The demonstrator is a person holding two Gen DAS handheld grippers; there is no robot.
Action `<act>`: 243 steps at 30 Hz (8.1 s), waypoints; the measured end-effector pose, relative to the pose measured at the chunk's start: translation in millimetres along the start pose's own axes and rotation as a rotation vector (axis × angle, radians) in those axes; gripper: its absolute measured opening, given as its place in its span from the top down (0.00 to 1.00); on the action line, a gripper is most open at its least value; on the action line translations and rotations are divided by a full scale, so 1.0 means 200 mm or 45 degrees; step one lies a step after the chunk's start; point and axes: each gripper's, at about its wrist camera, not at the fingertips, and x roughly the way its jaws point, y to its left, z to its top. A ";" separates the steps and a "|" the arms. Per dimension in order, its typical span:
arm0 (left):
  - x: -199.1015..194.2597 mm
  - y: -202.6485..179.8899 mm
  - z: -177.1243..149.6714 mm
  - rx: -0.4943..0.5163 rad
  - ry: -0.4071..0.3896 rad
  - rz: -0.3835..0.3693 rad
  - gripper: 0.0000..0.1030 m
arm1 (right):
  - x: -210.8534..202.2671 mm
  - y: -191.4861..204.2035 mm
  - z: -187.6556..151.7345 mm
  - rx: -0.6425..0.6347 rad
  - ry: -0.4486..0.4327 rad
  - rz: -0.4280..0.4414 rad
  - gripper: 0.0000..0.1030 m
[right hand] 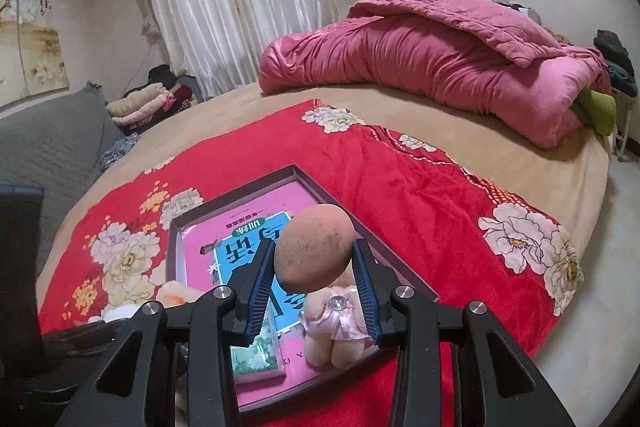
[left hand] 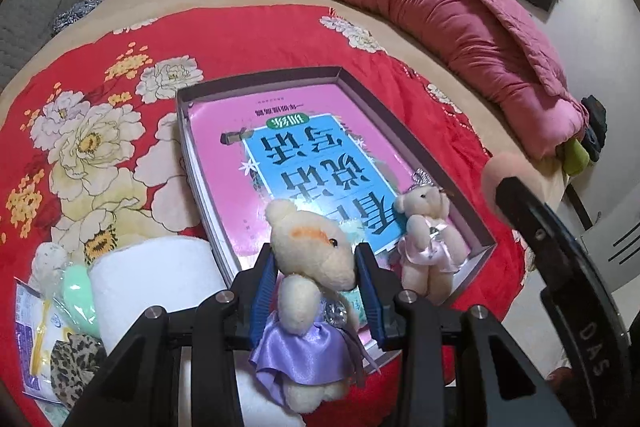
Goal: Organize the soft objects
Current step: 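Lower the pink sponge onto the tray and open the right tool while the left holds the bear, then lower the purple-dressed bear onto the tray and open the left tool, then move both open tools back over the remaining pile, then grasp the white-and-blue wipes packet with the left tool while the right grasps the leopard-print scrunchie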
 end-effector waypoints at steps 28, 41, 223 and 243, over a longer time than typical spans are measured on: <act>0.02 0.06 0.00 -0.067 0.034 -0.035 0.53 | 0.17 0.00 -0.03 -0.005 0.202 0.053 0.61; -0.02 0.11 -0.01 -0.130 0.023 -0.089 0.53 | 0.24 0.00 -0.06 -0.023 0.325 0.047 0.61; -0.82 1.21 -0.33 -0.410 -0.069 0.210 0.44 | -0.43 1.08 -0.30 -0.734 0.019 0.233 0.26; -0.52 1.38 -0.45 -0.558 0.097 -0.009 0.44 | -0.30 1.21 -0.60 -0.980 0.214 0.337 0.26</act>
